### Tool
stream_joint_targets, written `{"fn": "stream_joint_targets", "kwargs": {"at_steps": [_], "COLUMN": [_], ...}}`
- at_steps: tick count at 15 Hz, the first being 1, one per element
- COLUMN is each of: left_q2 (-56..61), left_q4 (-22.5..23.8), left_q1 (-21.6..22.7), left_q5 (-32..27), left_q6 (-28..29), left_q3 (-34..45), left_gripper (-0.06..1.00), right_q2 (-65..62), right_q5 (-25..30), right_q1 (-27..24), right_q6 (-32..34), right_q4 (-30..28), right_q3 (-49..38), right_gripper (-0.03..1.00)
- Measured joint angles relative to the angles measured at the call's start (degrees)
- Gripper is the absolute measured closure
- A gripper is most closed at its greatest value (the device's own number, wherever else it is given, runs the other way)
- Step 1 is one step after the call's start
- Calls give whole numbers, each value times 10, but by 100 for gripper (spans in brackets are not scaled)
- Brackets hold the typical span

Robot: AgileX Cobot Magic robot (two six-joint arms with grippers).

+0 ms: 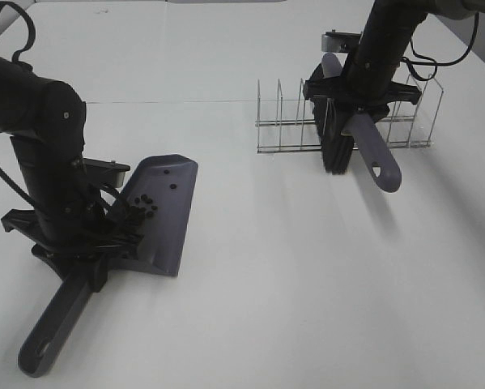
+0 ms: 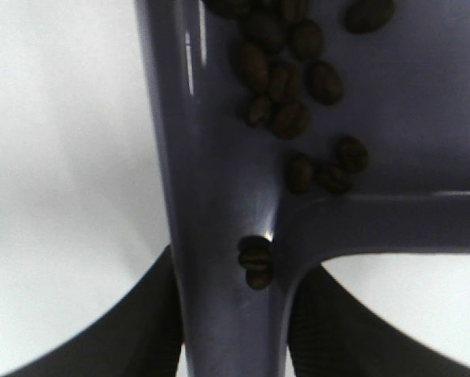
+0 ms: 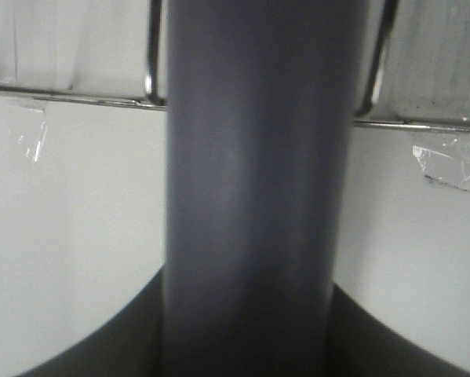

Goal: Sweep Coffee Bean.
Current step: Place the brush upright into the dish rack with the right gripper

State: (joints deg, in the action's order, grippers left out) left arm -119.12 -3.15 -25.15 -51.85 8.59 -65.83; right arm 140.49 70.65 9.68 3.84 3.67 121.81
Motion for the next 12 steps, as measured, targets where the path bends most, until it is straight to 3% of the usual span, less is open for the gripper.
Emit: {"fn": "stream_joint_targets", "kwargs": {"at_steps": [8, 11, 12], "left_q2": [0, 0, 0], "left_q4": [-3, -3, -3], "left_q1": [0, 0, 0], "left_q5": [-1, -1, -1], "left_q6": [0, 0, 0], "left_q3": [0, 0, 0], "left_gripper": [61, 61, 61], "right_q2": [9, 9, 9], "right_q5": [-1, -1, -2], "right_q1": [0, 2, 2], "right_q6": [2, 5, 6], "right_q4": [14, 32, 32], "right_q3": [-1, -1, -1], "right_gripper": [65, 34, 28]}}
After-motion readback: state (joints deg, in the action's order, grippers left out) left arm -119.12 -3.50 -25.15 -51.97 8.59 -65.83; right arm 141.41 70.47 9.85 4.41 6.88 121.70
